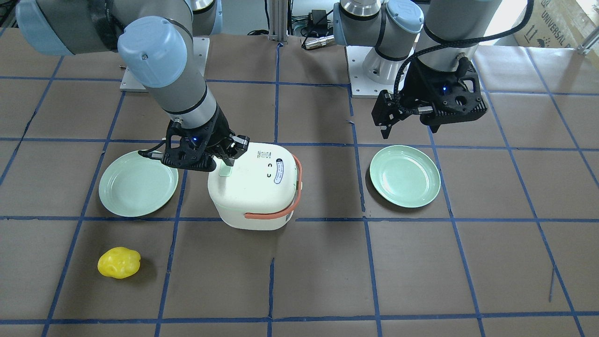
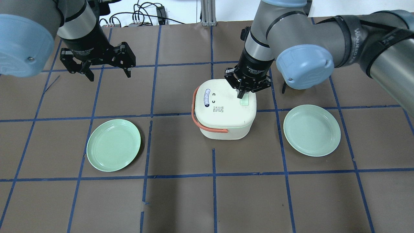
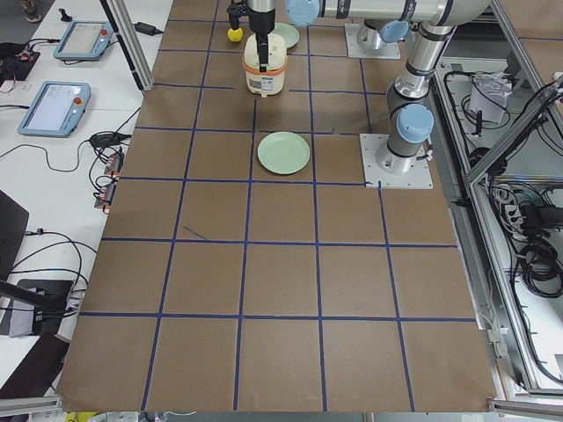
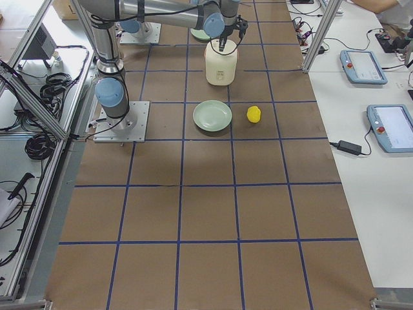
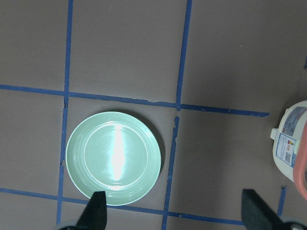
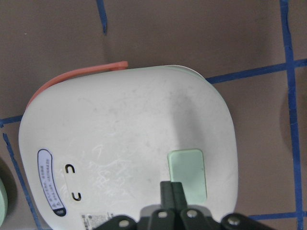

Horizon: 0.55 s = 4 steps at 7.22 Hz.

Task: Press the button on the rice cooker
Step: 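Lower the right gripper onto the pale green button on the cooker lid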

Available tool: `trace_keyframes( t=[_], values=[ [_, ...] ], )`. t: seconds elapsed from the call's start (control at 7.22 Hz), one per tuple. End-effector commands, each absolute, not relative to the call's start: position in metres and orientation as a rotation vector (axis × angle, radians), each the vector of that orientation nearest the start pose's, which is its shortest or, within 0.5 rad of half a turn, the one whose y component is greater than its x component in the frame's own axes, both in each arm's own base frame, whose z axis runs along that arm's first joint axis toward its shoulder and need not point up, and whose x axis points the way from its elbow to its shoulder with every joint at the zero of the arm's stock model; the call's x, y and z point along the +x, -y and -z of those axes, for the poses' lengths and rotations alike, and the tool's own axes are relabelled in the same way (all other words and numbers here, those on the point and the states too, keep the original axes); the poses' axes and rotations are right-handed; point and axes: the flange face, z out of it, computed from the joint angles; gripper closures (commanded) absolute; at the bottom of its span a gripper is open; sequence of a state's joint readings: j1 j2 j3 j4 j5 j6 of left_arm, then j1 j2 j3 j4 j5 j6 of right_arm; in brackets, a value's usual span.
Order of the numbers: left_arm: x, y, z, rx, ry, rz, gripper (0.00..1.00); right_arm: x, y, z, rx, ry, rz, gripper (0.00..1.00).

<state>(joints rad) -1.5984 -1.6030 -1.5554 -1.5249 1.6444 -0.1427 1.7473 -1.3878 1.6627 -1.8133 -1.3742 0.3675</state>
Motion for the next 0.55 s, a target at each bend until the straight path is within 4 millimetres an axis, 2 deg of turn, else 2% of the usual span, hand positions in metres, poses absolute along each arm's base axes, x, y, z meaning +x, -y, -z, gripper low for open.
trace_keyframes(
  t=[0.0,0.28,0.42],
  values=[
    [-0.14,0.5046,-0.4841,-0.18,-3.065,0.052,0.0,0.2409,0.5195,-0.3666,0.307,-2.944,-0.136,0.93],
    [-0.14,0.5046,-0.4841,-0.18,-3.065,0.052,0.0,0.2422,0.5184,-0.3657,0.304,-2.947,-0.14,0.93],
    [-0.14,0.5047,-0.4843,-0.178,-3.065,0.054,0.0,0.2363,0.5186,-0.3595,0.315,-2.948,-0.16,0.92]
  ],
)
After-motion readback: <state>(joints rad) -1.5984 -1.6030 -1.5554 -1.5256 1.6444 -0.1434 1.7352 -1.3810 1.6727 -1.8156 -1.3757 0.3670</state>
